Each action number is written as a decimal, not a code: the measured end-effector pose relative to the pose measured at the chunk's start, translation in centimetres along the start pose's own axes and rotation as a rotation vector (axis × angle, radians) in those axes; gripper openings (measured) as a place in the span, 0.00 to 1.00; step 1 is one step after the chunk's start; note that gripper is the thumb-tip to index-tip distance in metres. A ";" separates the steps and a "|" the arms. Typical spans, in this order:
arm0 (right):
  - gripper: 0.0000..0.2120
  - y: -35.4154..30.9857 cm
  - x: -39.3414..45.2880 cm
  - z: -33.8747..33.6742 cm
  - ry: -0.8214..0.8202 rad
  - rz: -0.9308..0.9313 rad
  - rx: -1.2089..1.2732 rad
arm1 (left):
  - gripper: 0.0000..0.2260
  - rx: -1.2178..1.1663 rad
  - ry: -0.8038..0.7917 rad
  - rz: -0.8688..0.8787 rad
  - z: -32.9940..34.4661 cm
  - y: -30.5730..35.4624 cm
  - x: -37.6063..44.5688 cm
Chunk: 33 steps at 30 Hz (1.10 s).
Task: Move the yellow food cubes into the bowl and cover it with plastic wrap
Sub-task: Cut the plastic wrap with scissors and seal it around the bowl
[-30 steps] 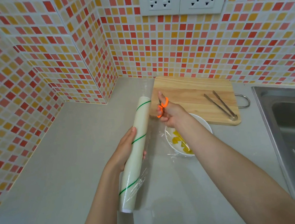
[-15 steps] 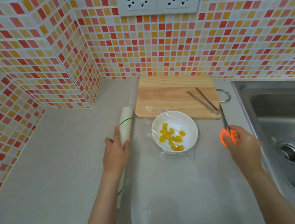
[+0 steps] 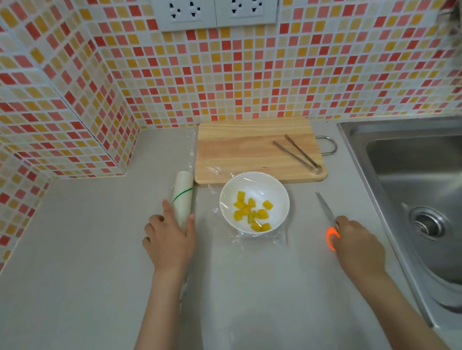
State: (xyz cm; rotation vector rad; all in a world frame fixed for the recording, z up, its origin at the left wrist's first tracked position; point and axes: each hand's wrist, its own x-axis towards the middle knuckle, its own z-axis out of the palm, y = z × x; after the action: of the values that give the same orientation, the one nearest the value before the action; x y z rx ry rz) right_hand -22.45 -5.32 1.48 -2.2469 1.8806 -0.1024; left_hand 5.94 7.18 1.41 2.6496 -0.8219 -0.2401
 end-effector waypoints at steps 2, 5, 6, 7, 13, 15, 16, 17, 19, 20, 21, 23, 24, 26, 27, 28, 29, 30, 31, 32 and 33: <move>0.06 -0.5 0.1 -0.2 -0.046 -0.034 -0.111 | 0.28 -0.130 0.140 0.133 -0.2 0.7 -0.3; 0.07 -1.0 0.3 -0.4 -0.082 -0.063 -0.226 | 0.26 -0.444 0.203 0.292 0.1 2.5 -1.1; 0.08 -1.1 0.3 -0.6 -0.093 -0.074 -0.249 | 0.25 -0.549 0.180 0.277 0.4 3.1 -1.4; 0.08 -1.1 0.4 -0.7 -0.105 -0.080 -0.264 | 0.26 -0.649 0.154 0.234 0.8 3.8 -1.6; 0.20 -2.5 1.4 -1.9 -0.061 -0.225 -0.094 | 0.26 -0.865 -0.029 -0.059 3.4 5.4 -0.6; 0.24 -4.2 1.8 -2.1 -0.019 -0.372 0.102 | 0.26 -0.877 -0.063 -0.131 4.1 5.5 0.4; 0.25 -5.2 2.0 -2.1 -0.017 -0.446 0.191 | 0.25 -0.856 -0.064 -0.157 4.3 5.6 0.8; 0.25 -6.2 2.1 -2.0 -0.031 -0.512 0.239 | 0.24 -0.840 -0.059 -0.176 4.4 5.8 1.3; 0.25 -7.6 1.8 -1.4 -0.078 -0.591 0.235 | 0.22 -0.844 -0.038 -0.178 4.6 6.2 1.8; 0.25 -7.8 1.5 -0.9 -0.082 -0.601 0.223 | 0.20 -0.848 -0.020 -0.163 4.7 6.5 2.1; 0.24 -7.8 1.1 -0.5 -0.072 -0.596 0.217 | 0.19 -0.847 0.003 -0.143 4.8 6.7 2.3; 0.23 -7.2 -0.1 0.0 -0.028 -0.577 0.203 | 0.17 -0.841 0.037 -0.116 5.0 6.9 2.8; 0.22 -6.7 -0.7 0.2 0.005 -0.569 0.190 | 0.16 -0.835 0.034 -0.101 5.2 6.9 3.1; 0.21 -5.8 -1.8 0.3 0.068 -0.546 0.168 | 0.16 -0.832 -0.034 -0.050 5.7 6.9 3.6; 0.21 -5.5 -2.4 0.3 0.086 -0.530 0.162 | 0.16 -0.834 -0.092 -0.024 5.9 6.9 3.8; 0.22 -5.3 -3.0 0.1 0.097 -0.518 0.155 | 0.16 -0.831 -0.149 0.003 6.1 7.0 4.0; 0.22 -5.1 -3.6 -0.1 0.110 -0.514 0.143 | 0.17 -0.824 -0.195 0.035 6.2 7.2 4.3; 0.23 -4.9 -4.2 -0.3 0.121 -0.515 0.130 | 0.17 -0.816 -0.233 0.071 6.2 7.4 4.5; 0.24 -4.8 -4.7 -0.4 0.129 -0.519 0.127 | 0.17 -0.808 -0.269 0.105 6.2 7.6 4.8; 0.24 -4.8 -5.0 -0.6 0.128 -0.521 0.146 | 0.17 -0.802 -0.308 0.133 6.3 7.7 5.0; 0.24 -4.7 -5.2 -0.8 0.119 -0.519 0.190 | 0.18 -0.797 -0.344 0.154 6.3 7.8 5.3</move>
State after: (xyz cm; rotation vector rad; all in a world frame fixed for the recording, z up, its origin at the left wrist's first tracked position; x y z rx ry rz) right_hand -19.01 0.41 3.60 -2.5733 1.2245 -0.4788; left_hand 4.58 -3.62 -1.75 1.8118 -0.8036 -0.8088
